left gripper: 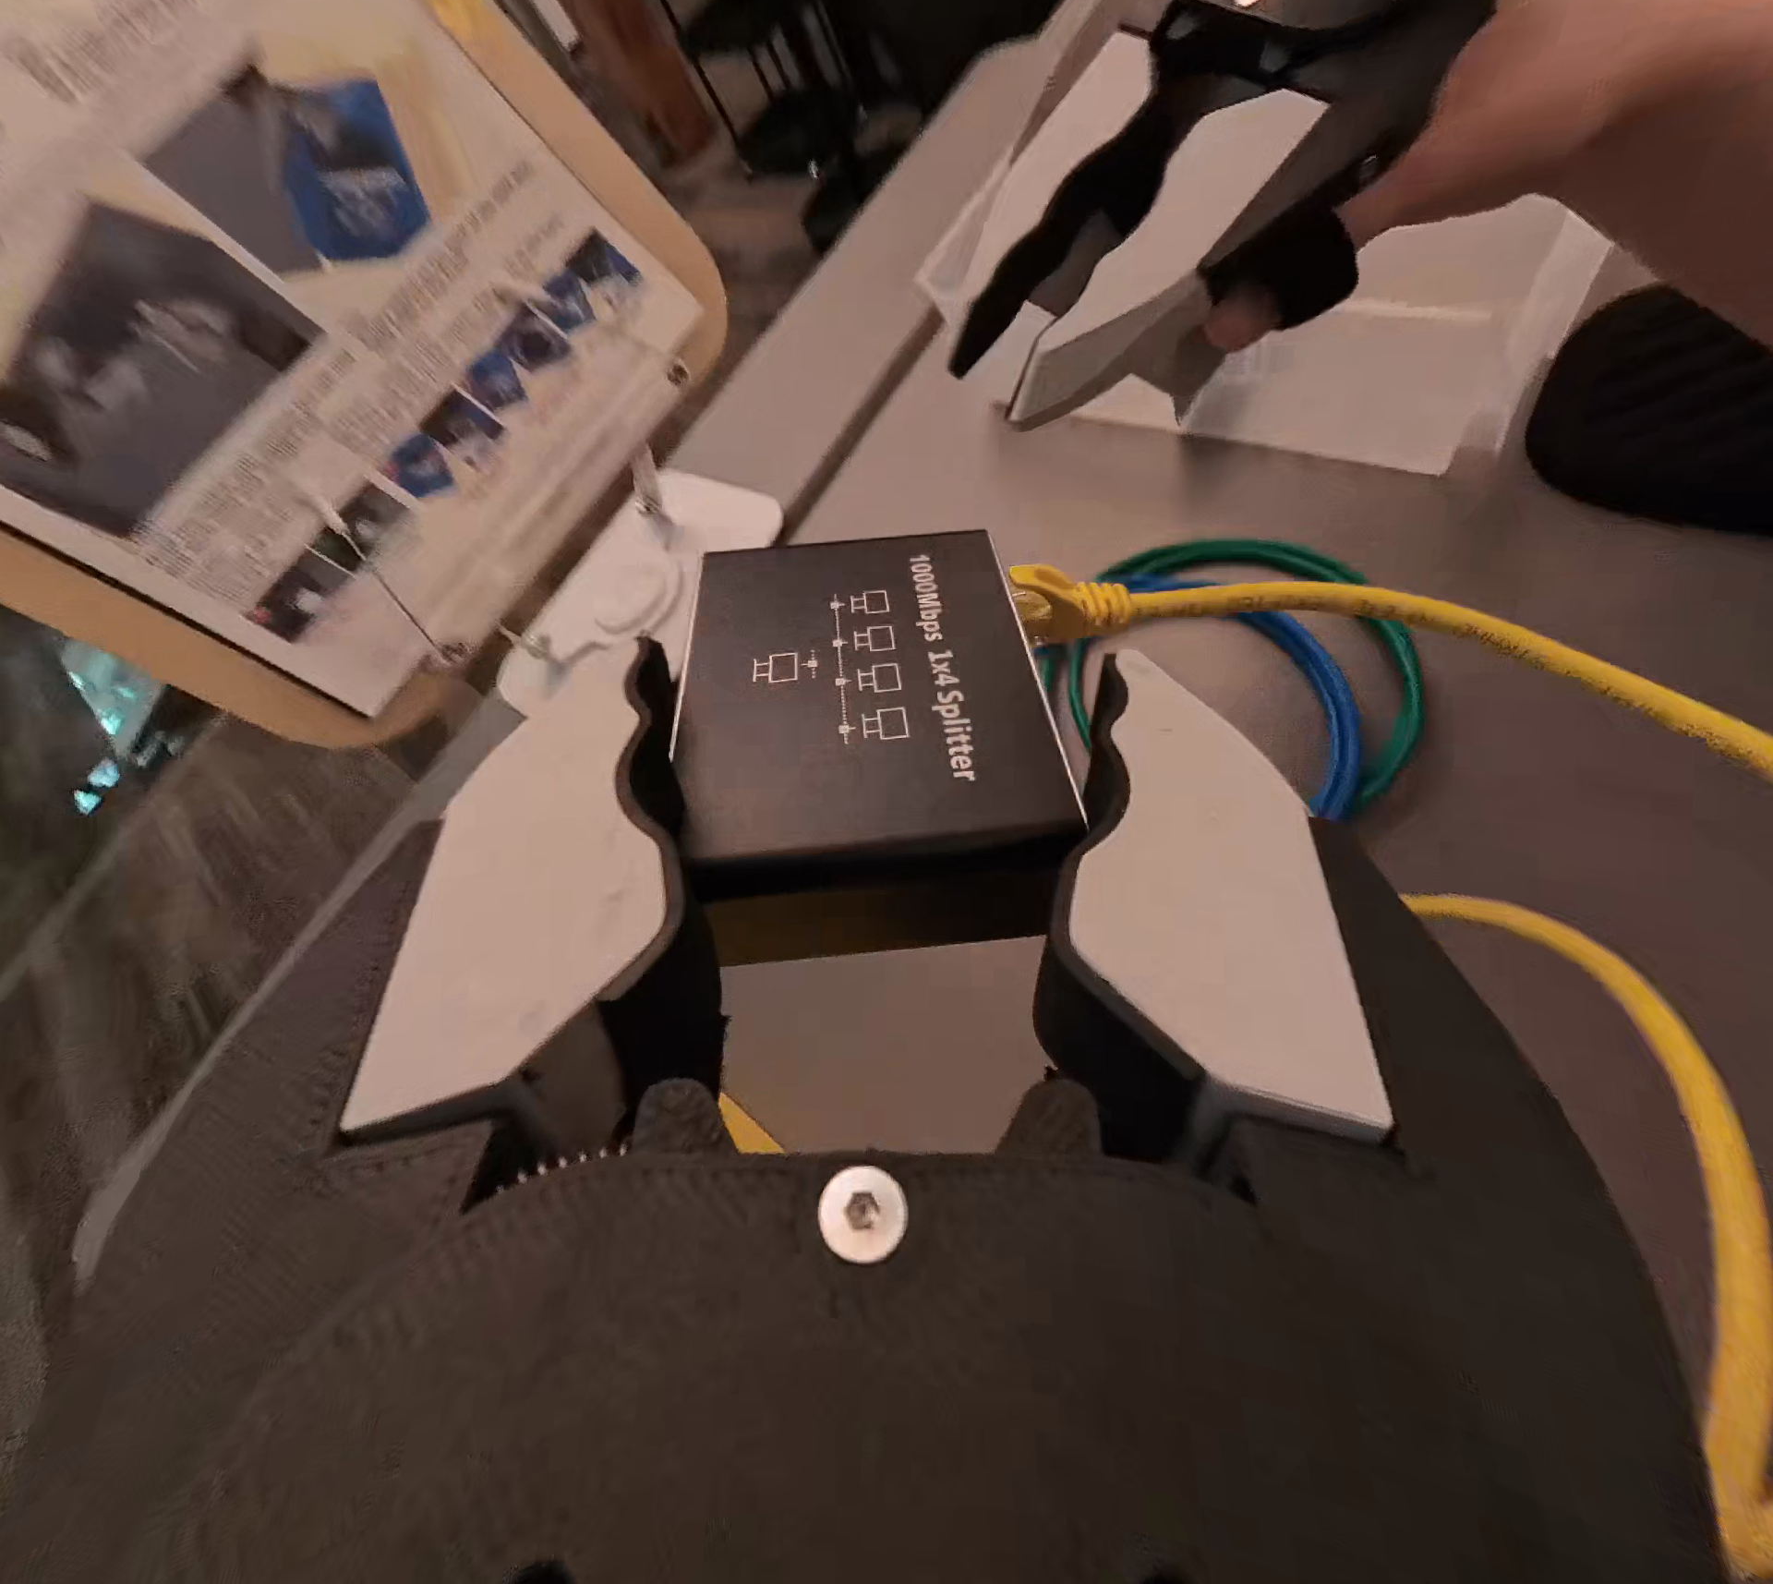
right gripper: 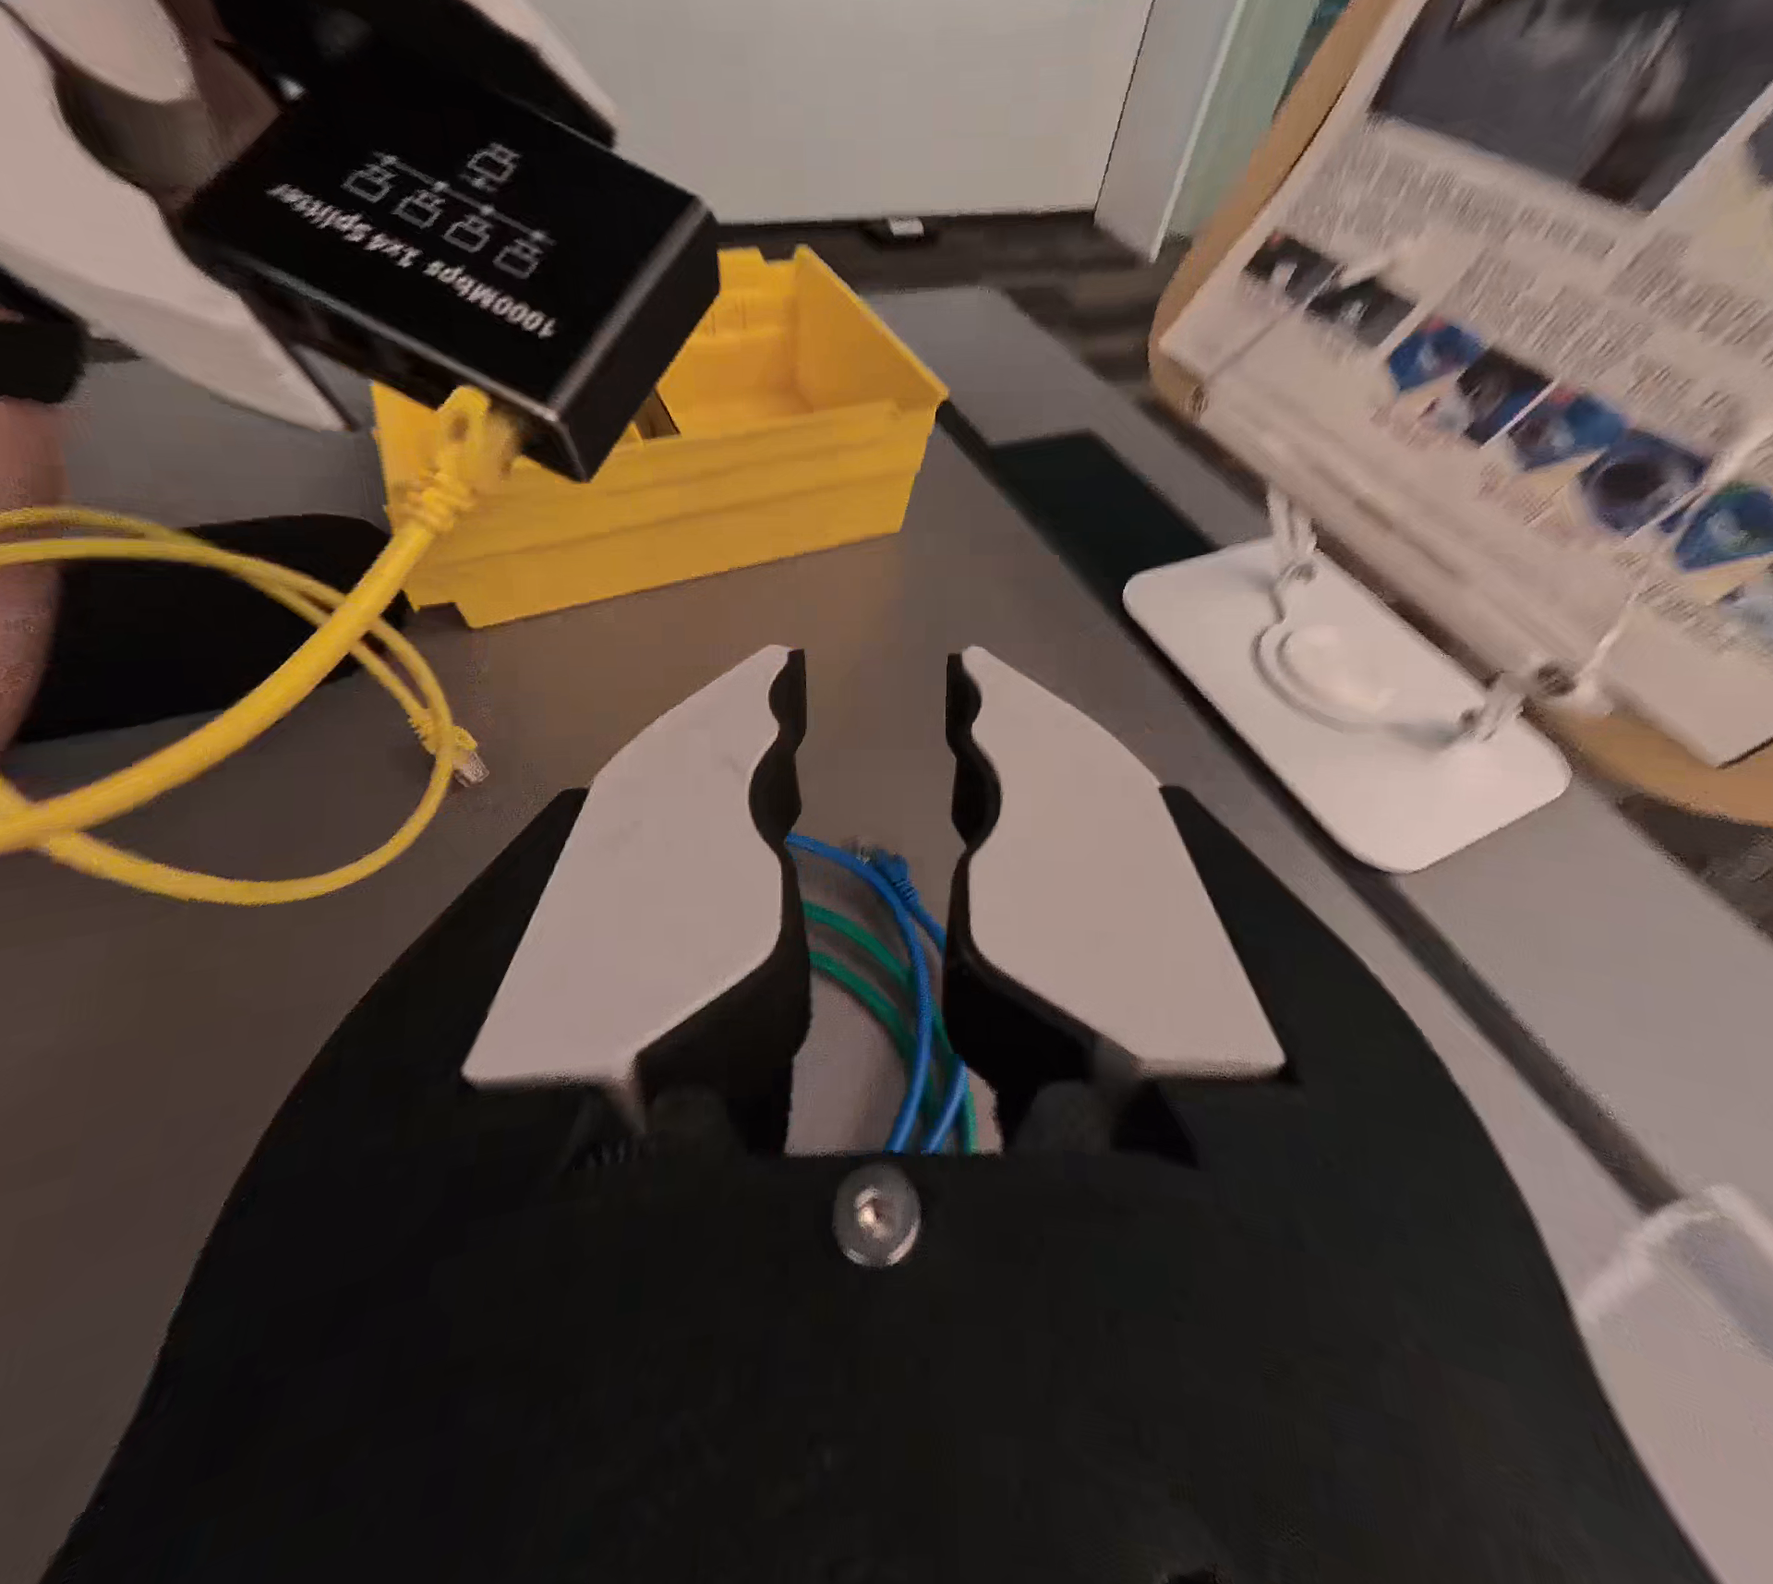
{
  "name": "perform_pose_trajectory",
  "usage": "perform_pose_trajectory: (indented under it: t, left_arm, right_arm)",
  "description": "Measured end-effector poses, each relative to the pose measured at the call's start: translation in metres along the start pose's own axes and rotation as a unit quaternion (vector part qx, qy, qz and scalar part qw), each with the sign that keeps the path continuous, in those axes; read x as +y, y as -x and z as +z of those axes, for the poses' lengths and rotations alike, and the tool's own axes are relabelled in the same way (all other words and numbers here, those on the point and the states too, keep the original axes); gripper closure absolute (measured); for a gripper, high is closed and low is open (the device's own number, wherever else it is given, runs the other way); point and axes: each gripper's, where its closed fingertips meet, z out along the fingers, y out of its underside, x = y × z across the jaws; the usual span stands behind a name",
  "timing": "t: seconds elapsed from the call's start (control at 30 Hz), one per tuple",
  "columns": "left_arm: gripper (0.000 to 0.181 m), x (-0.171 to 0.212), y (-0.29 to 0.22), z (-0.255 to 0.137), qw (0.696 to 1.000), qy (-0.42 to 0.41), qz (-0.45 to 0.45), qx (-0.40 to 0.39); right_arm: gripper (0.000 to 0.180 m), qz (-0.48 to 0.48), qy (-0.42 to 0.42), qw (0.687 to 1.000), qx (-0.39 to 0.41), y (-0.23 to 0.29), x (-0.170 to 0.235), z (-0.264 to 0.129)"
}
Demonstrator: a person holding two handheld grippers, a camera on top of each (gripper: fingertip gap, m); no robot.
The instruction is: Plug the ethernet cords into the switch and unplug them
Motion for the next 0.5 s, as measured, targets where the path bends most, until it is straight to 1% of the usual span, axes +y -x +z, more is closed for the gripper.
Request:
perform_pose_trajectory:
  t: [0.07, 0.17, 0.27, 0.37, 0.5]
  left_arm:
    - [0.097, 0.016, -0.005, 0.003, 0.999, 0.025, -0.022, 0.004]
    - [0.097, 0.044, -0.025, 0.005, 0.998, 0.048, -0.041, 0.010]
    - [0.098, 0.086, -0.049, 0.006, 0.995, 0.086, -0.058, 0.001]
    - [0.097, 0.119, -0.075, 0.003, 0.991, 0.108, -0.077, 0.008]
    - [0.098, 0.156, -0.098, 0.004, 0.985, 0.149, -0.087, 0.004]
  right_arm:
    - [0.152, 0.020, 0.036, 0.999, -0.006, 0.006, 0.019, 0.020]
    - [0.152, 0.010, 0.096, 0.995, 0.005, 0.013, 0.050, 0.046]
    - [0.153, 0.026, 0.149, 0.988, -0.031, 0.028, 0.082, 0.065]
    - [0.153, 0.054, 0.151, 0.984, -0.075, 0.049, 0.095, 0.082]
    - [0.158, 0.063, 0.147, 0.985, -0.066, 0.060, 0.108, 0.103]
